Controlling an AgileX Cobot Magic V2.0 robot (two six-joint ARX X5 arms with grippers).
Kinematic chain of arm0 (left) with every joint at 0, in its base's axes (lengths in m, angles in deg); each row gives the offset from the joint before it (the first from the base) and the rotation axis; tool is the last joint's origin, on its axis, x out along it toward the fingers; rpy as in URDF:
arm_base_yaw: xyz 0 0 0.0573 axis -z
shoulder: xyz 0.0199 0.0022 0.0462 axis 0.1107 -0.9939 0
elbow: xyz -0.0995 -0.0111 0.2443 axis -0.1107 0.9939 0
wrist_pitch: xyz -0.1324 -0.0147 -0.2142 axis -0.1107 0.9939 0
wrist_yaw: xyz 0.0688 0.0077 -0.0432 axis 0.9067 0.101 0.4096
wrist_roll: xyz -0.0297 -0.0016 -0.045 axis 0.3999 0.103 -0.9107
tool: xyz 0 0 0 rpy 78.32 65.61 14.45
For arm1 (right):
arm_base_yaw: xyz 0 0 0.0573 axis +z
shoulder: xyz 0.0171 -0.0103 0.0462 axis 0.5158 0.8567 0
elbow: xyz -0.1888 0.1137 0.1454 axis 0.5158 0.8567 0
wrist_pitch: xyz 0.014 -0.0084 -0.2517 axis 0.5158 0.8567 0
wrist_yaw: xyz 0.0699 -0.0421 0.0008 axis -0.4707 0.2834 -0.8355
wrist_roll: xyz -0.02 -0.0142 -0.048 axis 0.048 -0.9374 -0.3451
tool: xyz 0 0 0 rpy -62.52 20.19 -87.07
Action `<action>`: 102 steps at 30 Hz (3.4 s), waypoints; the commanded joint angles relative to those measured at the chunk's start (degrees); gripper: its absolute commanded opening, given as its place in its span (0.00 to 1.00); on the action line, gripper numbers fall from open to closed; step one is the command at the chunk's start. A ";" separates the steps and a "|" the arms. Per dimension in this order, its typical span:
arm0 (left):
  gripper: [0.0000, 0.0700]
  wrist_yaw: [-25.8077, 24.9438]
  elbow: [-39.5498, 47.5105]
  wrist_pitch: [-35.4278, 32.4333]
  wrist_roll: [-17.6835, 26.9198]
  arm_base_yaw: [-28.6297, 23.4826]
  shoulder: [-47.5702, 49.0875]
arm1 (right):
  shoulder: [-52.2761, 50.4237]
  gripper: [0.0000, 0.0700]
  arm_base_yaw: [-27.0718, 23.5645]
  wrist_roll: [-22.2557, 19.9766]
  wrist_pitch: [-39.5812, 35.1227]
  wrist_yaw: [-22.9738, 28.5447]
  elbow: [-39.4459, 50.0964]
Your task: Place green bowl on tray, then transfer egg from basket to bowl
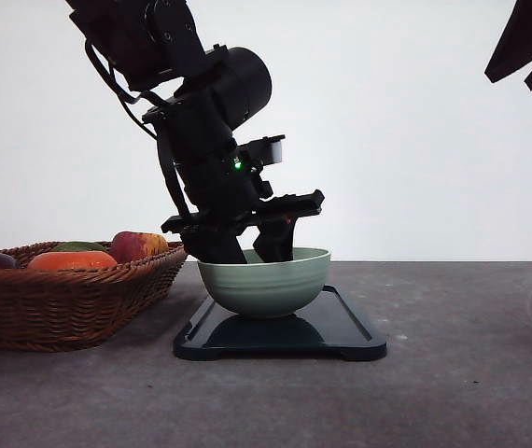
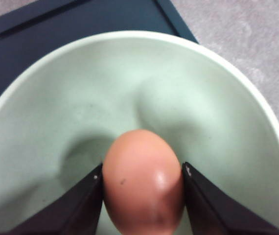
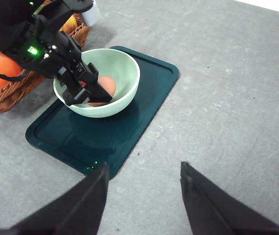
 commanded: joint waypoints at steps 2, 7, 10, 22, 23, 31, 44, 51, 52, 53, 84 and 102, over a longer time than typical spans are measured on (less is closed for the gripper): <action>0.57 0.12 -1.22 -0.35 0.07 0.58 -1.19 | 0.33 0.40 0.28 -0.04 -0.55 0.04 -0.26; 0.57 0.06 -2.96 2.50 0.02 0.64 -0.80 | 0.33 0.40 0.28 -0.05 -0.55 0.02 -0.26; 0.57 0.08 -6.08 6.53 0.17 0.62 -0.72 | 0.33 0.40 0.28 -0.06 -0.55 0.02 -0.26; 0.56 -0.04 -18.51 22.35 1.65 -0.21 2.71 | 0.33 0.40 0.28 -0.04 -0.53 0.03 -0.26; 0.56 -0.21 -18.39 22.62 1.63 -0.35 3.82 | 0.33 0.40 0.28 -0.04 -0.52 0.04 -0.26; 0.55 -1.60 -7.25 17.64 3.45 -1.50 16.08 | 0.33 0.40 0.28 -0.05 -0.50 0.04 -0.26; 0.56 -1.49 20.68 12.96 3.42 -6.54 44.56 | 0.33 0.40 0.28 -0.06 -0.50 0.02 -0.26; 0.56 -1.49 33.20 13.09 1.57 -10.76 58.52 | 0.35 0.40 0.28 -0.12 -0.50 0.02 -0.26; 0.56 -1.49 34.66 13.15 0.85 -11.26 60.45 | 0.36 0.40 0.28 -0.23 -0.49 0.01 -0.26; 0.56 -1.49 36.01 13.20 0.01 -11.73 62.34 | 0.37 0.40 0.28 -0.36 -0.46 -0.01 -0.26; 0.00 0.33 43.05 19.29 -2.58 -13.78 75.76 | -0.11 0.02 0.33 -0.33 -0.17 -1.44 -0.28; 0.00 1.03 69.97 -7.14 4.81 -29.65 99.85 | -0.11 0.02 0.33 -0.33 -0.18 -1.44 -0.28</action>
